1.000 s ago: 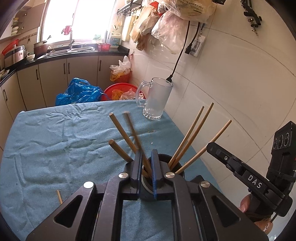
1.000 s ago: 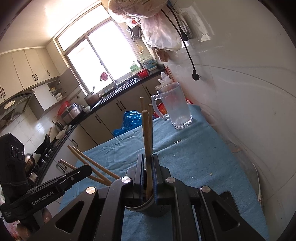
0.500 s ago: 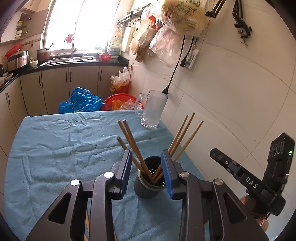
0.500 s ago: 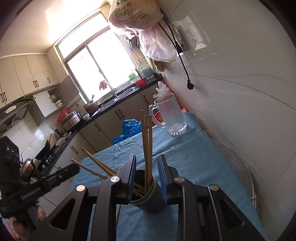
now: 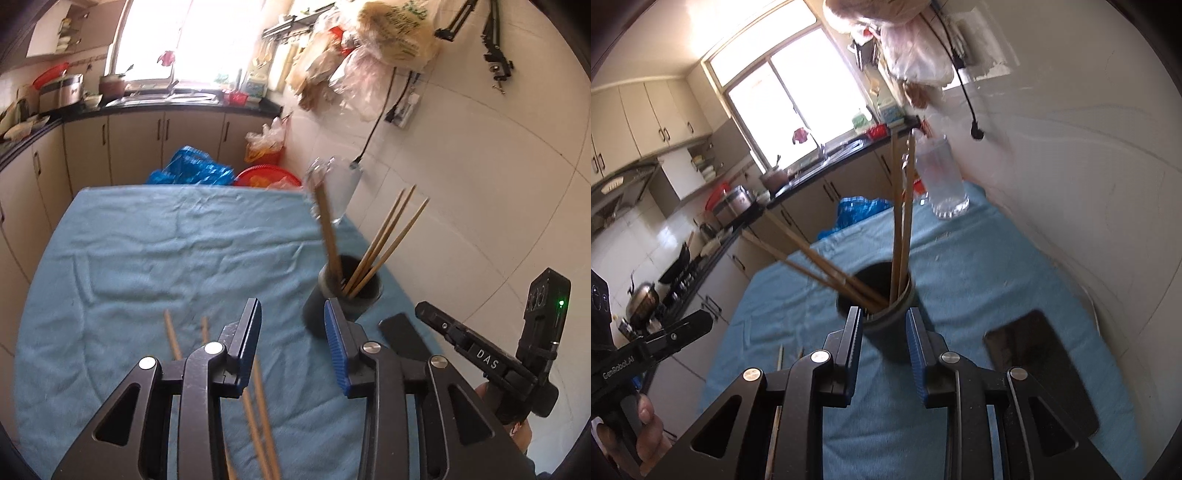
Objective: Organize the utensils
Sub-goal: 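Move both open tools back to the remaining chopsticks on the cloth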
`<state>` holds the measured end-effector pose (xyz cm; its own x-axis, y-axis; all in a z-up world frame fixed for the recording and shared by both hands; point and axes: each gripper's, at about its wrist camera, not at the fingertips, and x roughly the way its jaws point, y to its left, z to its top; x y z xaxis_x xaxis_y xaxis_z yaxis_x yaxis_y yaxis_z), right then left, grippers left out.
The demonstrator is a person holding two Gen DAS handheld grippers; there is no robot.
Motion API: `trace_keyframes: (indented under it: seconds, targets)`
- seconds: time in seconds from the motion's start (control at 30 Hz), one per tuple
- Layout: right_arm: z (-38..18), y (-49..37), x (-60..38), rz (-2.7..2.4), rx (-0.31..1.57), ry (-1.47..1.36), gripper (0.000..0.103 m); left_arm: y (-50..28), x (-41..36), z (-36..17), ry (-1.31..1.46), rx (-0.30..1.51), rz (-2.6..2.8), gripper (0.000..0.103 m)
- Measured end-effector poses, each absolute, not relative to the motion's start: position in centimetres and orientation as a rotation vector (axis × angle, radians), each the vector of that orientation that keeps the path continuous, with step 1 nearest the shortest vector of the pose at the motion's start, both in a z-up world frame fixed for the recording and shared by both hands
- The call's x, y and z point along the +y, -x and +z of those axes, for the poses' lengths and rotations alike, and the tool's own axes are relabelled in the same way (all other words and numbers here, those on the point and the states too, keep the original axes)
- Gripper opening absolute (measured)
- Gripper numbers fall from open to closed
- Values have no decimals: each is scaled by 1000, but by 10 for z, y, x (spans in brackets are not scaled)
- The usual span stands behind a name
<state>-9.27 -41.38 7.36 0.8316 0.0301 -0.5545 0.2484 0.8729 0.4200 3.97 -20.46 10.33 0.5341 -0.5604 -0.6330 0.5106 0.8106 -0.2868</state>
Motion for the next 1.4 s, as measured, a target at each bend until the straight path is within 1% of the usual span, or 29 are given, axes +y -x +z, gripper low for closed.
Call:
trace_keyframes:
  seconds: [0.47, 0.93, 1.4]
  targets:
    - [26, 78, -348, -52, 738, -406, 26, -37, -119, 25, 150, 922, -478, 34]
    - [-5, 67, -316, -27, 813, -367, 26, -44, -98, -2, 174, 984, -422, 34]
    - [-6, 64, -306, 12, 819, -347, 26, -56, -110, -10, 158, 1038, -419, 34]
